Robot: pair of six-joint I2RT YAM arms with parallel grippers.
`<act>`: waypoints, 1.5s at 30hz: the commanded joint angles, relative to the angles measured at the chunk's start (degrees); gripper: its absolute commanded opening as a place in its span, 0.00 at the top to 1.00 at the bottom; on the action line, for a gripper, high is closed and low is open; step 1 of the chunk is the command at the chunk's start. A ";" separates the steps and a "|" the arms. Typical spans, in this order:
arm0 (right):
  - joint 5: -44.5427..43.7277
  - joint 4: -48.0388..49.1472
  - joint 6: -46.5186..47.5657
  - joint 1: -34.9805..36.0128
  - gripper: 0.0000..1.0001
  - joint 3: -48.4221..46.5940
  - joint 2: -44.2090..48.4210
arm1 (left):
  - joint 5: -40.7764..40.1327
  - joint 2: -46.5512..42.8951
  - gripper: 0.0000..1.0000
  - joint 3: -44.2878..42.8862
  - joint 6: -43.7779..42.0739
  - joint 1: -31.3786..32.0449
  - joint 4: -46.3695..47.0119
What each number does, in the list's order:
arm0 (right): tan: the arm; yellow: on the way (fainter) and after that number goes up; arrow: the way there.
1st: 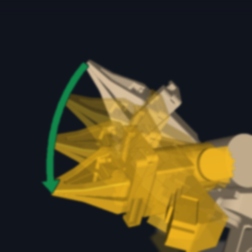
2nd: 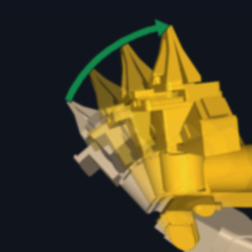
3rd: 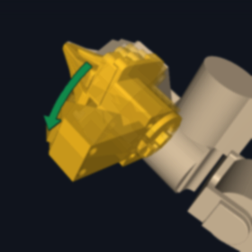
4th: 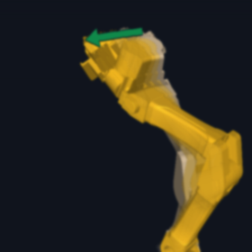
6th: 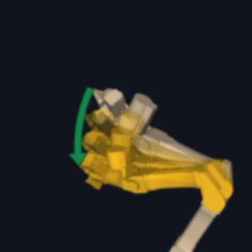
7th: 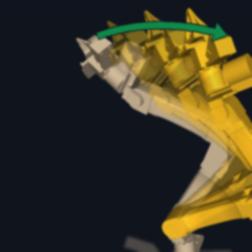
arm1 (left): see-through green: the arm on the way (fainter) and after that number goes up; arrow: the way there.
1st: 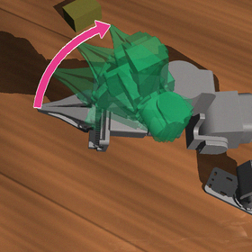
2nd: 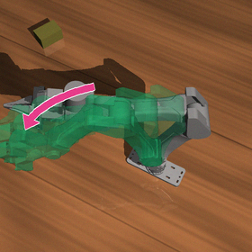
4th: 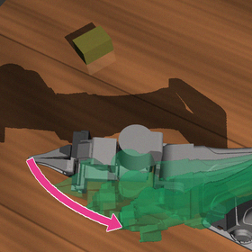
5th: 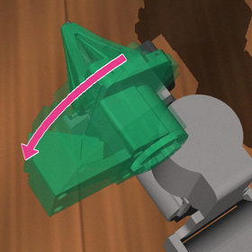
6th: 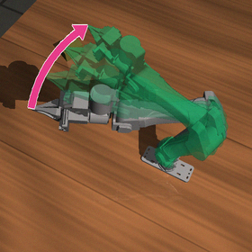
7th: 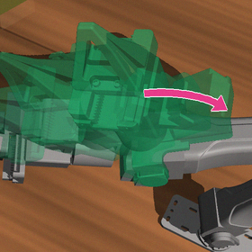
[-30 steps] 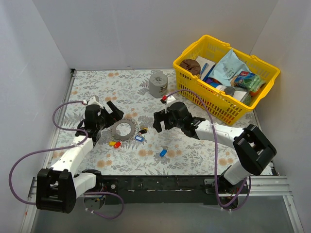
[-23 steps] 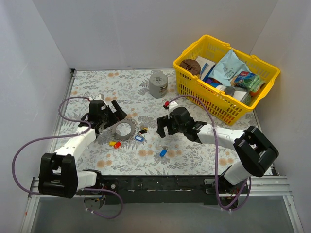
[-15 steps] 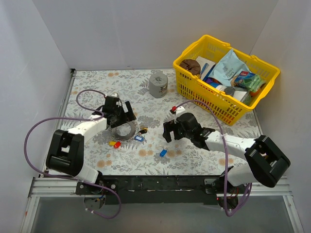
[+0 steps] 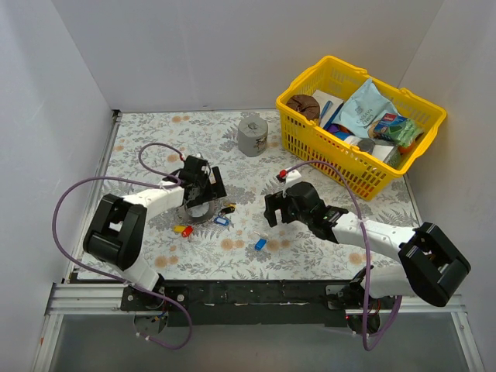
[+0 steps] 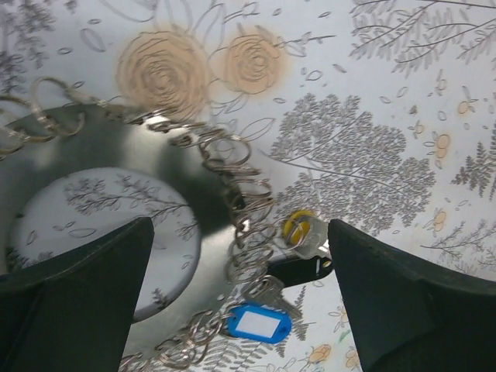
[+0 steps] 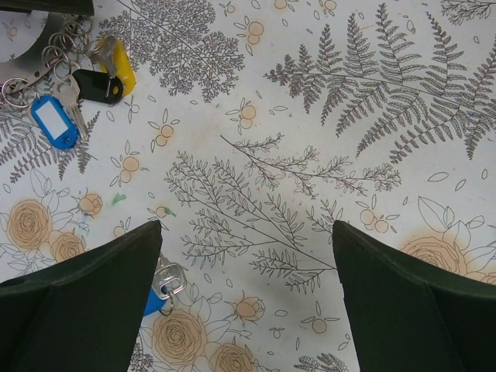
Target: Put the keys on the keyring
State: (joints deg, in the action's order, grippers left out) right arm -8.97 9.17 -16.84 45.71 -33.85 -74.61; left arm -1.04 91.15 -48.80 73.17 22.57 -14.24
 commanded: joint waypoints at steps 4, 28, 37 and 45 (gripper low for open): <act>-1.40 0.24 -0.30 -0.19 0.02 0.27 1.92 | 3.04 5.17 0.07 -1.83 1.36 4.23 0.97; 1.68 -0.55 0.49 -0.10 0.02 -1.31 0.78 | -8.10 -22.94 0.02 1.86 1.54 -0.40 -0.96; 2.99 -0.20 0.93 -0.19 0.02 -1.05 0.52 | 5.51 -23.22 0.02 10.82 6.55 -18.26 -1.32; 3.26 -0.56 1.37 -0.19 0.02 -1.14 0.43 | 13.06 -12.77 0.02 11.53 7.52 -19.58 3.07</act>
State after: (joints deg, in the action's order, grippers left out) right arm -6.17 7.40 -16.16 45.71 -33.21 -74.02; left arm 5.15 73.89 -36.99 79.72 3.42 -13.98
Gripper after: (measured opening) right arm 0.980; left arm 0.981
